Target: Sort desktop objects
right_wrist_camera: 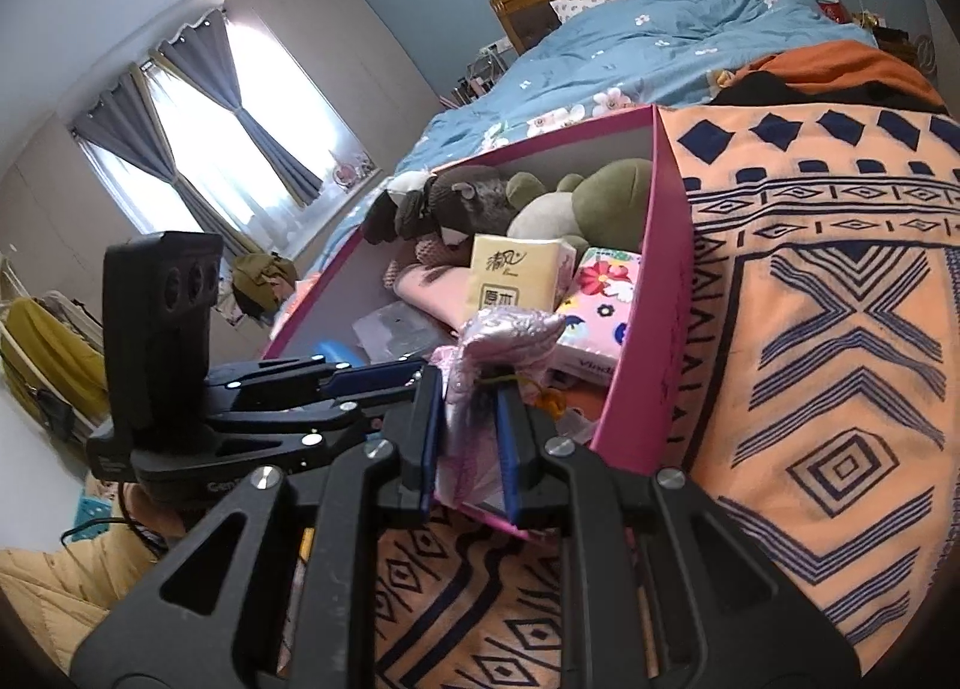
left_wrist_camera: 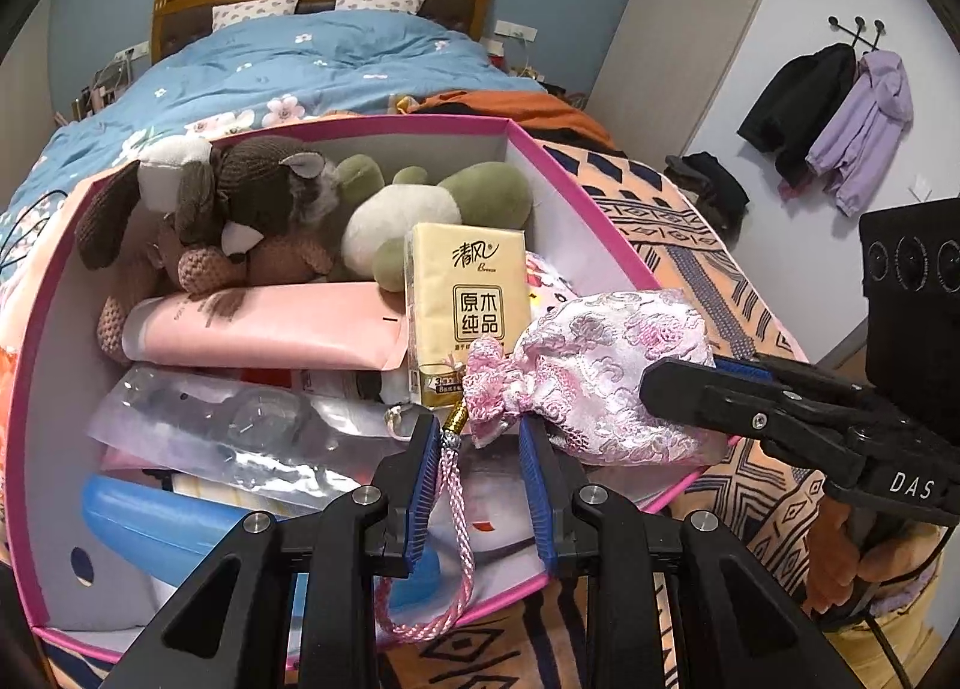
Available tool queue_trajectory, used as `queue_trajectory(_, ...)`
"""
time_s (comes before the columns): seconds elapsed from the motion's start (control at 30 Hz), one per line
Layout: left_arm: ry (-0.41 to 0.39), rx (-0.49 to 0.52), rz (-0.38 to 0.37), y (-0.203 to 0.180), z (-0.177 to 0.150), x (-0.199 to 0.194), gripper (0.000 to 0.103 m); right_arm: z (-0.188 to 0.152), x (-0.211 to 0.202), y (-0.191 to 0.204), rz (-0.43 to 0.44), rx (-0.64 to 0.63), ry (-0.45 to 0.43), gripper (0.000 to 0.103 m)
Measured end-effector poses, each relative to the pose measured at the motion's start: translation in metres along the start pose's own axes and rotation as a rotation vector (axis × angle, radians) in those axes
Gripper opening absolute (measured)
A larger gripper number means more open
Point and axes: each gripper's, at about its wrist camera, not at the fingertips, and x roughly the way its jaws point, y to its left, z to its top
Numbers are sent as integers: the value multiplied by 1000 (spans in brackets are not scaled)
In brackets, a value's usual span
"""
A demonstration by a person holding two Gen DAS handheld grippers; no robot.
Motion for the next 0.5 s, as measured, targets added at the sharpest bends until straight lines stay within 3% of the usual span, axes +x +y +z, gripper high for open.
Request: queue_trajectory(0.5,-1,7,18,1,-3,-3,28,3,18,23,-296,-207,98,17)
